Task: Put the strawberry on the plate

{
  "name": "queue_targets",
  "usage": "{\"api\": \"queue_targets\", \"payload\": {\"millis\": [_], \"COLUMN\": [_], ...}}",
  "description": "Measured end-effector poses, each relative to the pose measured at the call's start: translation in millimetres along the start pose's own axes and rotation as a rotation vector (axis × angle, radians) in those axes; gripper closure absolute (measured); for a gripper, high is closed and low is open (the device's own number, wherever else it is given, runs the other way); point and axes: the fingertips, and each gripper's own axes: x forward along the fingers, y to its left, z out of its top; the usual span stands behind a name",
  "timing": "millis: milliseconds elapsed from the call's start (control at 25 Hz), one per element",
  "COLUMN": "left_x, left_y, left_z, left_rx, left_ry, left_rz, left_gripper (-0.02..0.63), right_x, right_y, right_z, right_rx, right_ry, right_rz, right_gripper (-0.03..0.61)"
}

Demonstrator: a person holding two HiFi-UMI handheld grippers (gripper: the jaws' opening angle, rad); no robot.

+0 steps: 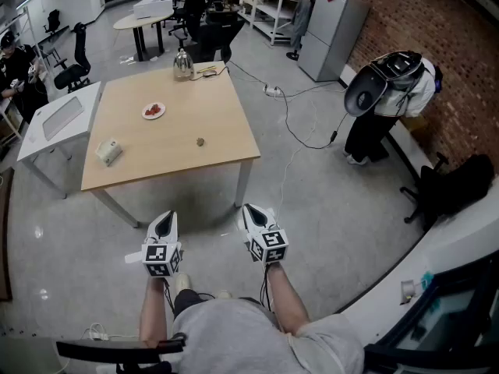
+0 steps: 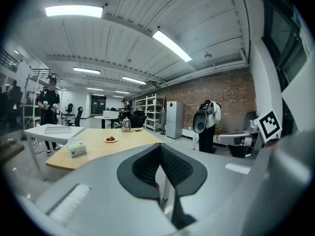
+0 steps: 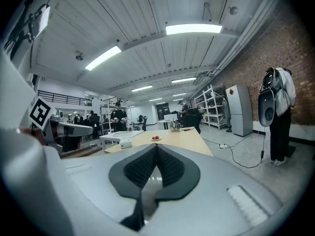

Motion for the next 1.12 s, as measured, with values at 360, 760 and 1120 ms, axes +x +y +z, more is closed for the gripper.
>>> {"api": "queue_targets", "payload": {"millis": [360, 760, 1120], "left_x": [7.0, 7.9, 52.6], "left_y": [-12.5, -12.4, 15.1], "left_z": [-0.3, 0.5, 2.0], "left_rx": [0.004, -0.007, -0.002], "left_ry": [0.004, 0.007, 0.025], "left_rz": [-0.013, -0.004, -0.011], "left_gripper": [0.594, 0.594, 0.594], "right_x": [-2.8, 1.7, 54.2], "right_y": [-9.2, -6.4, -18.5], "right_z": [0.5, -4.3, -10.7], "right_rx": [-0.013, -0.001, -0.006], "right_ry": [-0.029, -0.010, 0.009], "right_rz": [-0.002, 0.033, 0.041], "right_gripper": [0.572, 0.571, 0.572]}}
